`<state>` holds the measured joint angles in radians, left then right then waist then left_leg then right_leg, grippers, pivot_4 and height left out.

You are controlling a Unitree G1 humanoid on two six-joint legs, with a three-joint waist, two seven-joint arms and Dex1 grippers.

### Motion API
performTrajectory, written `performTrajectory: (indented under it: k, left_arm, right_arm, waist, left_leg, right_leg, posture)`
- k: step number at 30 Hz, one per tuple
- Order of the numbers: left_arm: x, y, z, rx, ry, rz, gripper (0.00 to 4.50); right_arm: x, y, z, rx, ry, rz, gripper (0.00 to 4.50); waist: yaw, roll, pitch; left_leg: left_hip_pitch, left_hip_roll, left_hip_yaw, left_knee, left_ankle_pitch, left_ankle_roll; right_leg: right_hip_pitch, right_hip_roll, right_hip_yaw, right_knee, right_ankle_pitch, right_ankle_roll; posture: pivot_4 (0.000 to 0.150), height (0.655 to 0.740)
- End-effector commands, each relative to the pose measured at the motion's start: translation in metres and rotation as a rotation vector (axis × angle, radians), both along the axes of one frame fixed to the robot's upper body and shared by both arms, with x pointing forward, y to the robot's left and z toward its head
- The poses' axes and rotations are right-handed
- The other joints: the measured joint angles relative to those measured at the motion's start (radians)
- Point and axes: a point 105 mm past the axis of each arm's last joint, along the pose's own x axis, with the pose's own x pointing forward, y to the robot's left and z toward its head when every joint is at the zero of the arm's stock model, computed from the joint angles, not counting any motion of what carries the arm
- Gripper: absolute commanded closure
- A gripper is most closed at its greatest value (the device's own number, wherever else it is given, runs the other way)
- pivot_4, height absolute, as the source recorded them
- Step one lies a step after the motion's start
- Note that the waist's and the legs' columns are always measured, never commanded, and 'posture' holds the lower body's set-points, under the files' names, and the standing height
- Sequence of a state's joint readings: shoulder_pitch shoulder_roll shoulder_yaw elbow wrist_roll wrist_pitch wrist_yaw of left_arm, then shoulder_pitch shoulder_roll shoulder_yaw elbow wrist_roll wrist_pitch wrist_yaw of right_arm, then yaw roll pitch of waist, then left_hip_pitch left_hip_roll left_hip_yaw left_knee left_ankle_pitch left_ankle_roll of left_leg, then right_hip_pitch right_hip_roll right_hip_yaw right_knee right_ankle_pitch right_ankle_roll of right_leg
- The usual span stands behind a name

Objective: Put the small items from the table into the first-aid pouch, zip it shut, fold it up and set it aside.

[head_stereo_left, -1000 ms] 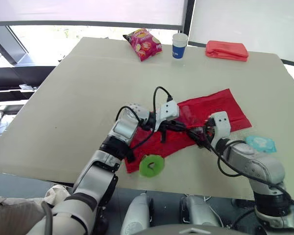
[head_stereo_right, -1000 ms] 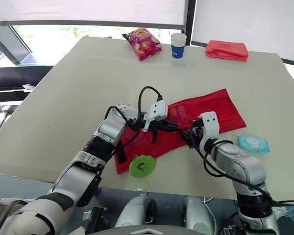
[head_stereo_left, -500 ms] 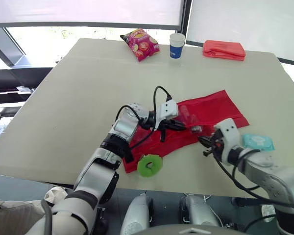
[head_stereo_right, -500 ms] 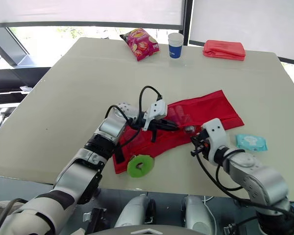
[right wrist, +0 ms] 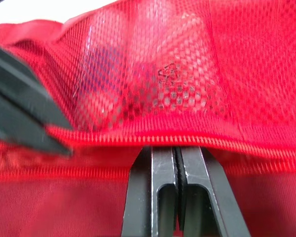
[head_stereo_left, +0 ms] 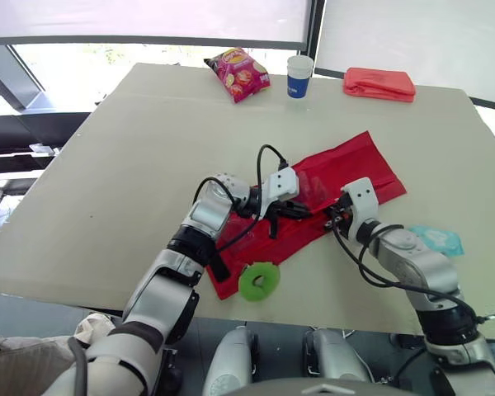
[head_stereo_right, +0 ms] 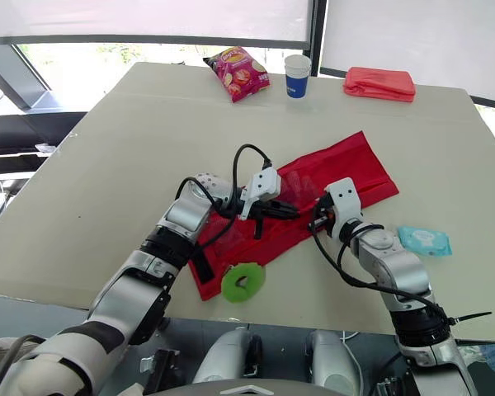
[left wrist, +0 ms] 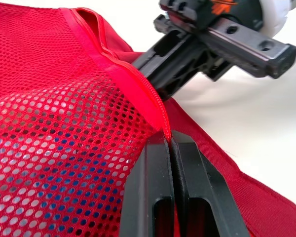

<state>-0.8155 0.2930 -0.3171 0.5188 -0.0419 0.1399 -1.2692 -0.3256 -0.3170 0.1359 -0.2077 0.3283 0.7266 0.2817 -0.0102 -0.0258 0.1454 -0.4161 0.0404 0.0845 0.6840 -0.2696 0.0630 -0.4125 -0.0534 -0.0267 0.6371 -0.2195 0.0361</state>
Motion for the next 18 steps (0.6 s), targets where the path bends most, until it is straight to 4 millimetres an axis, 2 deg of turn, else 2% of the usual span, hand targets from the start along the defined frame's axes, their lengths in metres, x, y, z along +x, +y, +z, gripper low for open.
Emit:
performTrajectory:
  k: [1,4,7,8,9,10,12,15,17,18]
  left_arm:
    - [-0.006,-0.007,0.004,-0.008,-0.031,-0.048,4.50]
    - [-0.007,-0.007,0.002,-0.003,-0.028,-0.051,4.50]
    - [-0.006,-0.006,0.000,0.003,-0.028,-0.049,4.50]
    - [-0.005,-0.005,0.001,0.006,-0.031,-0.046,4.50]
    - [-0.002,-0.003,0.001,0.011,-0.036,-0.043,4.50]
    - [0.000,-0.001,0.002,0.015,-0.041,-0.041,4.50]
    - [0.003,0.003,0.006,0.020,-0.056,-0.052,4.50]
    - [-0.001,0.014,0.014,0.024,-0.073,-0.153,4.50]
    - [-0.003,0.028,0.021,0.052,-0.110,-0.241,4.50]
    - [-0.003,0.033,0.023,0.065,-0.125,-0.267,4.50]
  right_arm:
    - [0.011,0.002,0.022,0.034,-0.119,-0.006,4.47]
    - [0.015,0.005,0.027,0.078,-0.150,-0.002,4.47]
    - [-0.001,0.004,0.019,0.070,-0.119,0.086,4.47]
    - [-0.008,0.001,0.020,0.079,-0.113,0.112,3.94]
    - [-0.018,-0.004,0.023,0.088,-0.117,0.142,3.79]
    - [-0.027,-0.009,0.027,0.088,-0.126,0.162,3.19]
    - [-0.046,-0.023,0.039,0.065,-0.175,0.203,2.31]
    - [-0.080,-0.046,0.053,0.029,-0.195,0.260,0.82]
    - [-0.103,-0.060,0.063,0.006,-0.196,0.287,0.06]
    - [-0.109,-0.063,0.066,-0.001,-0.193,0.297,0.02]
  waist:
    - [0.000,0.000,0.000]
    - [0.000,0.000,0.000]
    - [0.002,0.000,0.000]
    - [0.006,0.000,0.000]
    - [0.010,0.000,0.000]
    - [0.012,0.000,0.000]
    - [0.015,0.001,0.001]
    - [0.022,0.001,0.001]
    - [0.023,0.002,0.001]
    - [0.023,0.002,0.001]
  left_leg:
    - [0.000,0.000,0.000,0.000,0.000,0.000]
    - [0.000,0.000,0.000,0.000,0.000,0.000]
    - [0.000,0.000,0.000,0.000,0.000,0.000]
    - [0.000,0.000,0.000,0.000,0.000,0.000]
    - [0.000,0.000,0.000,0.000,0.000,0.000]
    - [0.000,0.000,0.000,0.000,0.000,0.000]
    - [-0.001,0.000,0.001,0.000,0.000,0.000]
    - [0.000,0.000,0.000,0.000,0.000,0.000]
    - [0.000,0.000,0.000,-0.001,0.000,0.000]
    - [0.000,0.000,-0.001,-0.001,0.000,0.000]
  right_leg:
    - [0.000,0.000,0.000,0.000,0.000,0.000]
    - [0.000,0.000,0.000,0.000,0.000,0.000]
    - [0.000,0.000,0.000,0.000,0.000,0.000]
    - [0.000,0.000,0.000,0.000,0.000,0.000]
    - [0.000,-0.001,-0.001,0.000,0.000,0.000]
    - [0.000,-0.001,-0.001,0.000,0.000,0.000]
    - [0.000,-0.001,0.000,-0.001,0.000,0.001]
    - [0.001,0.000,0.000,-0.001,-0.001,0.001]
    - [0.000,0.000,-0.001,-0.001,-0.001,-0.001]
    - [0.001,0.000,-0.001,-0.001,-0.002,-0.002]
  posture:
    - [0.150,0.7400]
    - [0.150,0.7400]
    - [0.150,0.7400]
    - [0.150,0.7400]
    - [0.150,0.7400]
    - [0.150,0.7400]
    - [0.150,0.7400]
    - [0.150,0.7400]
    - [0.150,0.7400]
    - [0.150,0.7400]
